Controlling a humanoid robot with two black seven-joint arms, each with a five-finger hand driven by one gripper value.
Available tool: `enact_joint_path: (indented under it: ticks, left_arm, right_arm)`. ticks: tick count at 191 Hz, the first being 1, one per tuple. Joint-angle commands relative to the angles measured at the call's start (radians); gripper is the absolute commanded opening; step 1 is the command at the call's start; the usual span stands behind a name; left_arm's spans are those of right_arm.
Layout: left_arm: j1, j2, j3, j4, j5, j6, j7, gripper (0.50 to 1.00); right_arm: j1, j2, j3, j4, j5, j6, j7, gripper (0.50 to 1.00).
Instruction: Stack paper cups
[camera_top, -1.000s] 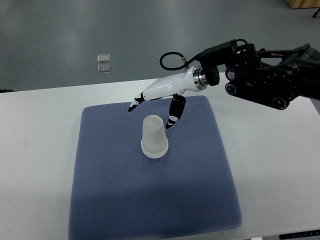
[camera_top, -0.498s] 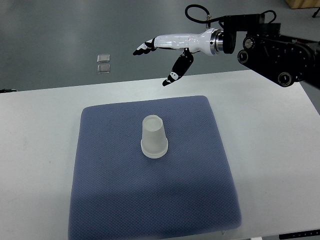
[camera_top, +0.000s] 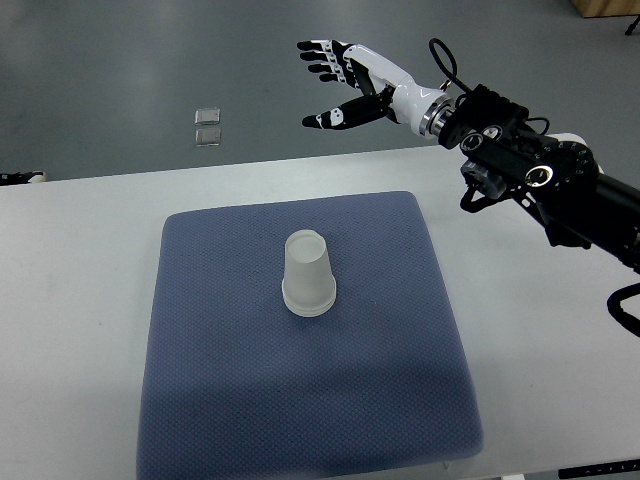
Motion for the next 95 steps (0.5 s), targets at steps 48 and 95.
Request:
enact_joint_path:
  ticks: [48,95]
  left_arm:
    - [0.000,0.000,0.000,0.000,0.000,0.000,0.000,1.000]
    - [0.000,0.000,0.000,0.000,0.000,0.000,0.000,1.000]
  right_arm:
    - [-0.159,0.081,0.248,-0.002,0.160,-0.165,-0.001,0.913]
    - [-0.218,0.102,0.344,0.001,0.242,-0.158,0.001,0.915]
